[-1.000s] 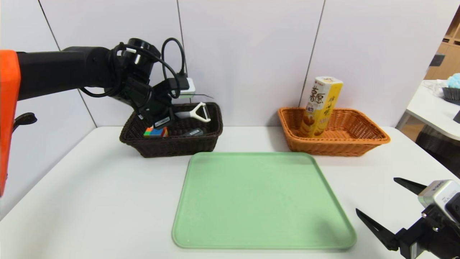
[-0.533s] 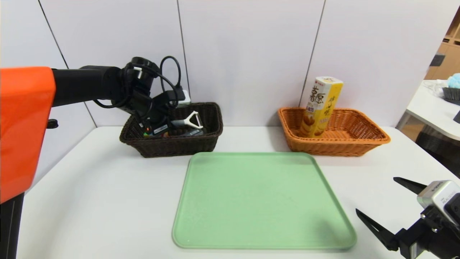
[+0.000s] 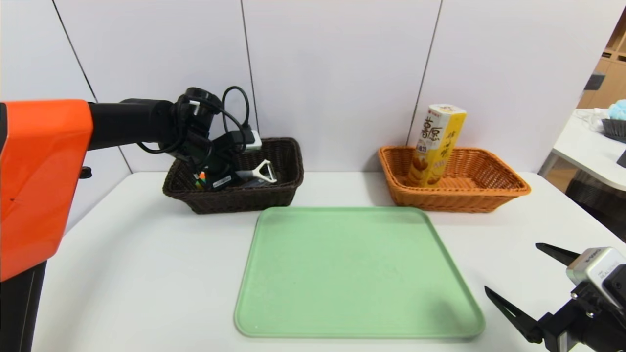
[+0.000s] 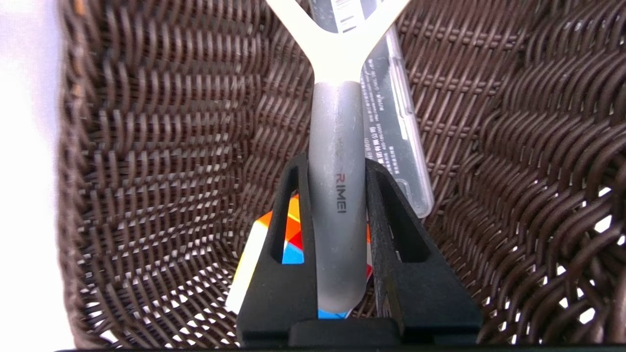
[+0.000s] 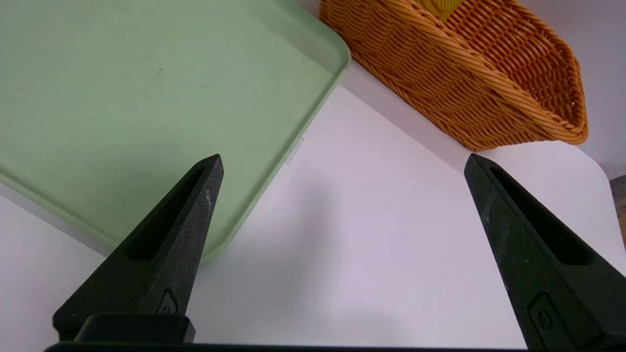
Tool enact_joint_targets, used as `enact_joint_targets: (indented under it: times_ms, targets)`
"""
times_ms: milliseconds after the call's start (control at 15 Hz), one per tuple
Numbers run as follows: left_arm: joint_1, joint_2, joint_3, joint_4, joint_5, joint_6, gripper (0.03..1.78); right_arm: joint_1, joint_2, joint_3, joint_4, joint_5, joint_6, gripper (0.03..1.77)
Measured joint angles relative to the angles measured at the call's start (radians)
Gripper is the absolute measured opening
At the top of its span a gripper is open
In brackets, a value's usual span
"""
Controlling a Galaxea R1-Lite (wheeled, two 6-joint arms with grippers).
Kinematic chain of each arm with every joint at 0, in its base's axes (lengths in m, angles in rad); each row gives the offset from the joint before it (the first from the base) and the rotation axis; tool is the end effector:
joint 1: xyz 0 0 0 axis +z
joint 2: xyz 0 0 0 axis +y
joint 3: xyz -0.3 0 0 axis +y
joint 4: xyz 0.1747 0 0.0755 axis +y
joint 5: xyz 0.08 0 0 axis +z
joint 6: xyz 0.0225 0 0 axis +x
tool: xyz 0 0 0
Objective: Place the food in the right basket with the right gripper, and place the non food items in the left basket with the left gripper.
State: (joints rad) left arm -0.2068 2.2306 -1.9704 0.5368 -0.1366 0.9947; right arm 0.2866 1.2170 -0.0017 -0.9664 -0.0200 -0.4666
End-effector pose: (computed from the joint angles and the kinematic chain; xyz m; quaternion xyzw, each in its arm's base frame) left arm 0.4335 -0.0941 0.1919 0.4452 0.2657 -0.3234 0.7916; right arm 0.1219 0.0355 0.1187 -0.2458 0.0889 0.1567 0.9524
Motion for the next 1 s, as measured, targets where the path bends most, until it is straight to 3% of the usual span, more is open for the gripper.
enact_joint_targets:
  times_ms: [267,467,800,1000]
  targets:
    - [0.0,-0.003,0.0,-0.035,-0.001,-0.004,0.93,0.001,0.0,0.0,0.008,0.0,-0.002,1.7]
    - [0.0,-0.019,-0.006,-0.053,-0.002,-0.004,1.18,0.001,0.0,0.0,0.013,0.0,-0.003,1.7]
    - [-0.01,-0.099,-0.007,-0.045,-0.007,-0.023,1.42,0.002,-0.006,0.0,0.031,0.0,-0.012,1.7]
    - [-0.051,-0.195,-0.003,-0.023,-0.041,-0.11,1.51,0.001,-0.006,-0.001,0.034,-0.001,-0.012,1.7]
